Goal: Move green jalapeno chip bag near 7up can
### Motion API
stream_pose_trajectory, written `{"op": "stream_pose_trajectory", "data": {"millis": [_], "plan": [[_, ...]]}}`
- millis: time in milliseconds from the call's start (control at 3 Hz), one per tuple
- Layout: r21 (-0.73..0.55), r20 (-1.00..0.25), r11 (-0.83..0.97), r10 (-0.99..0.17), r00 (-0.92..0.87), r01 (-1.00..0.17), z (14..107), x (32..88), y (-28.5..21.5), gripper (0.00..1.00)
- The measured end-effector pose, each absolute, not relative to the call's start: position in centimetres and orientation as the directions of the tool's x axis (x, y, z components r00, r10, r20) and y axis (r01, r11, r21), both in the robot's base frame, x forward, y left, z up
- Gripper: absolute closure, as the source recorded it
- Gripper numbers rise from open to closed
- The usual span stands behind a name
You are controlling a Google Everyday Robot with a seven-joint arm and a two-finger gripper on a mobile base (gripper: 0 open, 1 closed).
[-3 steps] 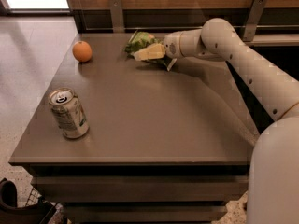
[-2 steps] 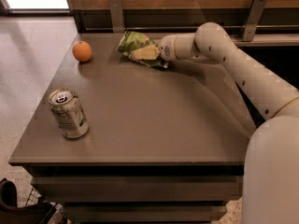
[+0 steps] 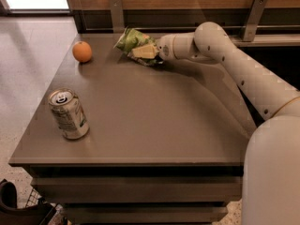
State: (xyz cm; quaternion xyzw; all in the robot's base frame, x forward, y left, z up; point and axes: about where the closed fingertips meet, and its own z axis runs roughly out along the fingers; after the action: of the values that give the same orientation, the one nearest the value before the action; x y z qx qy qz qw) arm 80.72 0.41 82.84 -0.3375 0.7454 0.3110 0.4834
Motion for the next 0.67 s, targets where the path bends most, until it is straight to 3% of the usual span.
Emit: {"op": "stream_pose_trajectory", "data": {"millis": [333,667], "plan": [[0.137,-0.931,0.579,-0.202,-0.305,-0.804,83.13,80.72,0.41,1.0],[0.138,-0.931,0.579,-0.202,-0.305,-0.804,83.17,80.72,0.42,1.0]]}}
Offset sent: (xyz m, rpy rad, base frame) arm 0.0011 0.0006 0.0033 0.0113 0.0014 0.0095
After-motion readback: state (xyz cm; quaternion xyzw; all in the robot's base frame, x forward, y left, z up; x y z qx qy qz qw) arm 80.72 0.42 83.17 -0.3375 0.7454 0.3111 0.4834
